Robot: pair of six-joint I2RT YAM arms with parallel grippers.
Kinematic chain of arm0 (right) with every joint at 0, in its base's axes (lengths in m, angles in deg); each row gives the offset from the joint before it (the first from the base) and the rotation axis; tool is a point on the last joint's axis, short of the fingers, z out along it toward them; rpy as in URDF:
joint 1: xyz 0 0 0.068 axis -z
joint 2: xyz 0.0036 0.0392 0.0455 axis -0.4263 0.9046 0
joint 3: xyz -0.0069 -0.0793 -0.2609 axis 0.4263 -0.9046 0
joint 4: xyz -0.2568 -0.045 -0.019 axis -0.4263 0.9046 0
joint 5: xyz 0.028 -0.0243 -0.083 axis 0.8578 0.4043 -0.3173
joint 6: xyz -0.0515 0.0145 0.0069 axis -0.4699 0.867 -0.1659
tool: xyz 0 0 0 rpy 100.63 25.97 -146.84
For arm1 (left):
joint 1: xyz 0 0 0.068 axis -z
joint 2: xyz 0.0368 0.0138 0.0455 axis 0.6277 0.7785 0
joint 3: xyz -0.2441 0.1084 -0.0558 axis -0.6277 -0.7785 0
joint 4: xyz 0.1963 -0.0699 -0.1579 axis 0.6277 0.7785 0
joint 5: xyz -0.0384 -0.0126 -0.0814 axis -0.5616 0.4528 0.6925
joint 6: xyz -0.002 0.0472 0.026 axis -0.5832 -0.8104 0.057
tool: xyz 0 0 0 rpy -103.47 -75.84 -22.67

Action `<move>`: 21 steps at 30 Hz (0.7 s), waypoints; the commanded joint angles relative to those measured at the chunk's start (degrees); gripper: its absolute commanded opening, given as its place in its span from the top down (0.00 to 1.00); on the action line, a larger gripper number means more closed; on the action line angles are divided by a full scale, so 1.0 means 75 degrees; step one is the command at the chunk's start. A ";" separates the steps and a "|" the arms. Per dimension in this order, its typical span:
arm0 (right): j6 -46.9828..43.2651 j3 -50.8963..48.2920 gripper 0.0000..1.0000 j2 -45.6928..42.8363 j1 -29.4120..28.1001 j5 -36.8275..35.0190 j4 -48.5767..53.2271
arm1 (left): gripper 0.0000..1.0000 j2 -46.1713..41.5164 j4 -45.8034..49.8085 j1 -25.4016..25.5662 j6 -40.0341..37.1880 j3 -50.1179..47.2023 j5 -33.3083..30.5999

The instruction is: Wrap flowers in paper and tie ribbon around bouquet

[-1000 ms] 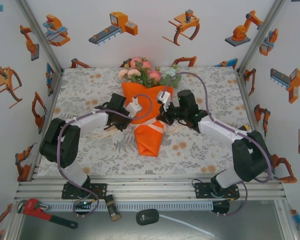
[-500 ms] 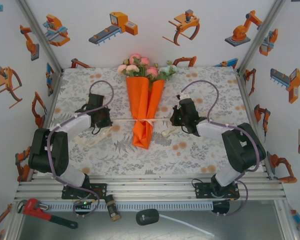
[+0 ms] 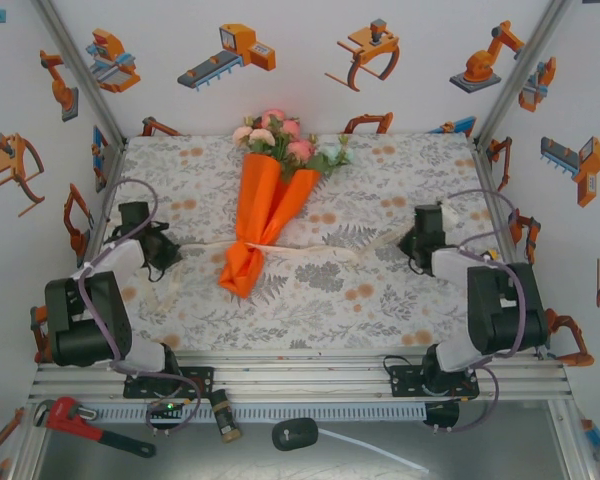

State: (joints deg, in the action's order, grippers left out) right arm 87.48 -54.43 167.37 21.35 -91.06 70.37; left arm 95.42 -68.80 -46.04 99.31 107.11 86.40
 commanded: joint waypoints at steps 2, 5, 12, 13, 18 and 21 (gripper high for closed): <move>0.0025 -0.0083 1.00 -0.0466 0.0230 -0.0130 0.0090 | 1.00 -0.0350 -0.0550 0.0125 -0.0043 -0.0233 0.0610; -0.0842 0.0002 1.00 -0.0547 0.0062 0.2092 -0.0830 | 1.00 -0.0258 -0.0603 0.0747 -0.0333 -0.0017 0.0855; -0.4047 0.1479 0.37 -0.0072 -0.2971 0.4503 -0.0542 | 1.00 0.0008 -0.0567 0.1105 -0.0653 0.0267 0.0665; -0.4256 0.1694 0.34 0.0170 -0.3304 0.4666 -0.0546 | 1.00 0.0071 -0.0597 0.1133 -0.0672 0.0277 0.0712; -0.5573 0.3147 0.21 0.1903 -0.4375 0.5906 -0.0334 | 1.00 0.0376 -0.0644 0.1334 -0.0677 0.0290 0.0951; -0.6078 0.4193 0.18 0.2832 -0.4752 0.6167 0.0237 | 1.00 0.0410 -0.0651 0.1463 -0.0654 0.0277 0.0953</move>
State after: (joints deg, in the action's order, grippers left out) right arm 50.35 -28.00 184.35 -12.72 -50.61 67.18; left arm 98.19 -73.19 -35.85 95.46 108.11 92.30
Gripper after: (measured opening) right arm 0.816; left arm 0.007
